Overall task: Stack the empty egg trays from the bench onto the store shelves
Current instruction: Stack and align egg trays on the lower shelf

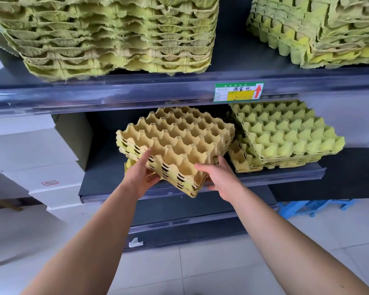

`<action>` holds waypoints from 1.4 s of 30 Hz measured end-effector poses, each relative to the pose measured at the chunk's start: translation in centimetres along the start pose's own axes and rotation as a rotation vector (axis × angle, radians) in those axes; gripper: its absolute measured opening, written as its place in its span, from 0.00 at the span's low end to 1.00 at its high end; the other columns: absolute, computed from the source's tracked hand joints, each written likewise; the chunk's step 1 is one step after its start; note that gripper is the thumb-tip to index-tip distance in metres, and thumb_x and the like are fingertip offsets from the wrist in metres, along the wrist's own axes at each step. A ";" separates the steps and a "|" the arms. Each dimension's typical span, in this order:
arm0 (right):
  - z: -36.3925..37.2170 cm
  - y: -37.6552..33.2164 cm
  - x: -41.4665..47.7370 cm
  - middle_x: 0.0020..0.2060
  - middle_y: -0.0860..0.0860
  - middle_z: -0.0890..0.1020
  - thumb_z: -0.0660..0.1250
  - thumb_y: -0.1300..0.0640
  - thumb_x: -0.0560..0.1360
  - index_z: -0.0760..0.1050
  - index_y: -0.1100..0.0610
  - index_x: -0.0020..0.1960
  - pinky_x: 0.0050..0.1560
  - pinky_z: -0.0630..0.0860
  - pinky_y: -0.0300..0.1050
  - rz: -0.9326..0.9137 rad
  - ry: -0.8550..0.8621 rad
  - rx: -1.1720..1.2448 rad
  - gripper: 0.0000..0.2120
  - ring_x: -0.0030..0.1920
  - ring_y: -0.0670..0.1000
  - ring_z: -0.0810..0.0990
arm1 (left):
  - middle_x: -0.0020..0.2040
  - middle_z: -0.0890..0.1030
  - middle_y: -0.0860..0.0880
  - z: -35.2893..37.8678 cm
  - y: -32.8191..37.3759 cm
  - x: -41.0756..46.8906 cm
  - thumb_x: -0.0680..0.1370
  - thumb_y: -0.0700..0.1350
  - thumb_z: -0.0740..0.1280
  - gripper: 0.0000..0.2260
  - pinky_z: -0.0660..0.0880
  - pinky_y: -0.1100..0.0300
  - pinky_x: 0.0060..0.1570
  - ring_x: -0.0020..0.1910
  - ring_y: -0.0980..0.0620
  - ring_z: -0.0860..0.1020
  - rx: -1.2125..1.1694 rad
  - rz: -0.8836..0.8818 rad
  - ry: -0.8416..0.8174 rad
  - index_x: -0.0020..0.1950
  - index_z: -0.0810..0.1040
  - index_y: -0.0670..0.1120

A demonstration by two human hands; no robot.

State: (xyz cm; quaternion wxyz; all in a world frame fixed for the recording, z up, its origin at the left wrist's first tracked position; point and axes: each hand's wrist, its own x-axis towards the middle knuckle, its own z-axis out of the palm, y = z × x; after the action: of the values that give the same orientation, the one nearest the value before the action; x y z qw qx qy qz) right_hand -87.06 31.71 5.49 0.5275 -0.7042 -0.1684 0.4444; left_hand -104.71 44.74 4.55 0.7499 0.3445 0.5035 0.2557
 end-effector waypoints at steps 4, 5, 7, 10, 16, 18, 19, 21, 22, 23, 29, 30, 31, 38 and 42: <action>-1.5 -0.5 1.0 0.56 0.45 0.78 0.76 0.56 0.66 0.63 0.45 0.58 0.56 0.76 0.56 -0.016 -0.014 0.003 0.28 0.55 0.50 0.79 | 0.56 0.80 0.37 0.4 -0.1 0.1 0.70 0.53 0.75 0.24 0.80 0.48 0.50 0.49 0.41 0.83 0.039 0.005 0.004 0.60 0.76 0.42; -1.8 -0.7 1.2 0.56 0.44 0.78 0.77 0.55 0.65 0.62 0.41 0.57 0.59 0.75 0.56 -0.025 -0.026 -0.006 0.30 0.56 0.50 0.78 | 0.56 0.80 0.37 0.3 -0.2 0.0 0.70 0.52 0.75 0.23 0.81 0.48 0.50 0.48 0.40 0.83 0.031 0.008 -0.004 0.60 0.76 0.42; -2.2 -1.3 1.5 0.60 0.44 0.77 0.79 0.48 0.58 0.63 0.38 0.62 0.63 0.72 0.58 -0.047 -0.041 -0.078 0.38 0.60 0.50 0.76 | 0.56 0.80 0.37 0.3 -0.5 -0.1 0.71 0.50 0.75 0.21 0.80 0.47 0.52 0.47 0.41 0.83 0.007 0.027 -0.024 0.59 0.77 0.42; -2.7 -2.0 2.4 0.66 0.44 0.72 0.81 0.42 0.47 0.59 0.39 0.71 0.65 0.70 0.59 -0.086 -0.062 -0.147 0.56 0.64 0.50 0.73 | 0.53 0.81 0.39 0.9 -0.6 -0.9 0.74 0.47 0.72 0.15 0.78 0.47 0.56 0.45 0.42 0.83 -0.030 0.056 -0.030 0.57 0.78 0.43; -3.4 -4.1 4.8 0.60 0.45 0.79 0.77 0.56 0.61 0.66 0.48 0.71 0.66 0.69 0.56 -0.126 -0.197 -0.097 0.41 0.60 0.48 0.77 | 0.61 0.78 0.37 1.2 -0.9 -1.0 0.74 0.47 0.73 0.15 0.79 0.47 0.53 0.51 0.39 0.82 -0.041 0.020 -0.027 0.56 0.80 0.41; -3.2 -4.6 6.1 0.60 0.45 0.79 0.78 0.56 0.60 0.67 0.49 0.71 0.65 0.70 0.56 -0.113 -0.209 -0.098 0.42 0.60 0.49 0.77 | 0.61 0.78 0.39 1.1 -1.0 -0.9 0.72 0.49 0.75 0.18 0.79 0.47 0.53 0.52 0.41 0.82 -0.014 -0.005 -0.015 0.58 0.80 0.43; -3.2 -4.8 6.8 0.60 0.46 0.79 0.77 0.57 0.61 0.66 0.49 0.71 0.63 0.71 0.56 -0.103 -0.216 -0.092 0.41 0.60 0.50 0.77 | 0.61 0.77 0.40 0.9 -1.1 -0.5 0.71 0.51 0.75 0.21 0.79 0.46 0.53 0.54 0.41 0.81 -0.004 -0.009 -0.003 0.60 0.79 0.44; -3.1 -5.1 8.0 0.60 0.48 0.79 0.77 0.58 0.61 0.66 0.50 0.71 0.56 0.75 0.53 -0.073 -0.233 -0.070 0.41 0.58 0.52 0.79 | 0.62 0.75 0.40 0.6 -0.9 -0.3 0.71 0.53 0.75 0.25 0.78 0.46 0.56 0.58 0.41 0.78 0.007 -0.048 0.016 0.64 0.76 0.45; -3.1 -5.2 8.6 0.61 0.49 0.79 0.78 0.58 0.60 0.66 0.50 0.71 0.53 0.76 0.52 -0.056 -0.234 -0.069 0.42 0.58 0.53 0.79 | 0.63 0.73 0.40 0.2 -1.0 0.0 0.72 0.51 0.74 0.26 0.77 0.48 0.57 0.59 0.42 0.77 0.042 -0.031 0.018 0.68 0.73 0.46; -3.3 -4.9 9.2 0.61 0.50 0.79 0.78 0.58 0.61 0.66 0.50 0.71 0.52 0.77 0.52 -0.039 -0.234 -0.074 0.41 0.58 0.54 0.79 | 0.64 0.72 0.41 0.0 -1.2 0.5 0.74 0.47 0.73 0.27 0.76 0.51 0.58 0.59 0.43 0.77 0.064 -0.033 0.057 0.71 0.69 0.48; -4.1 -2.5 10.6 0.62 0.51 0.77 0.76 0.60 0.67 0.64 0.52 0.72 0.60 0.74 0.59 0.002 -0.212 -0.048 0.37 0.58 0.53 0.78 | 0.59 0.77 0.46 -1.9 -1.7 1.5 0.62 0.67 0.75 0.47 0.78 0.52 0.53 0.52 0.48 0.78 0.245 0.100 0.388 0.72 0.63 0.44; -4.1 -2.3 10.5 0.62 0.51 0.76 0.77 0.56 0.66 0.64 0.52 0.72 0.59 0.74 0.59 -0.009 -0.184 -0.061 0.38 0.59 0.53 0.77 | 0.66 0.73 0.46 -2.3 -1.7 1.6 0.59 0.70 0.74 0.54 0.74 0.48 0.60 0.58 0.45 0.77 0.261 0.104 0.417 0.75 0.56 0.47; -4.1 -2.0 10.3 0.62 0.50 0.76 0.78 0.50 0.64 0.65 0.51 0.71 0.58 0.75 0.58 -0.015 -0.148 -0.097 0.39 0.59 0.53 0.77 | 0.71 0.69 0.47 -2.5 -1.4 1.6 0.56 0.72 0.74 0.57 0.71 0.45 0.64 0.63 0.44 0.74 0.248 0.124 0.418 0.77 0.52 0.52; -3.4 -1.4 8.9 0.52 0.51 0.82 0.71 0.50 0.73 0.76 0.47 0.50 0.55 0.78 0.57 -0.061 -0.105 -0.063 0.07 0.53 0.53 0.81 | 0.56 0.77 0.49 -2.5 0.3 2.5 0.58 0.66 0.75 0.45 0.76 0.48 0.59 0.54 0.48 0.78 0.177 0.213 0.470 0.69 0.66 0.48; -3.4 -2.5 8.9 0.50 0.49 0.82 0.70 0.53 0.74 0.75 0.49 0.56 0.56 0.77 0.55 -0.079 -0.099 -0.036 0.12 0.52 0.52 0.81 | 0.60 0.75 0.48 -2.4 -0.3 1.8 0.61 0.66 0.75 0.43 0.73 0.48 0.62 0.58 0.46 0.76 0.174 0.261 0.504 0.69 0.64 0.48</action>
State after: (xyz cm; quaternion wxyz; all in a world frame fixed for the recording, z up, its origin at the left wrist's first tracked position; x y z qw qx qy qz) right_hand -78.90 36.96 3.87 0.5228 -0.6834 -0.2299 0.4546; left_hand -106.28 46.52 2.66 0.5299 0.3950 0.6453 0.3832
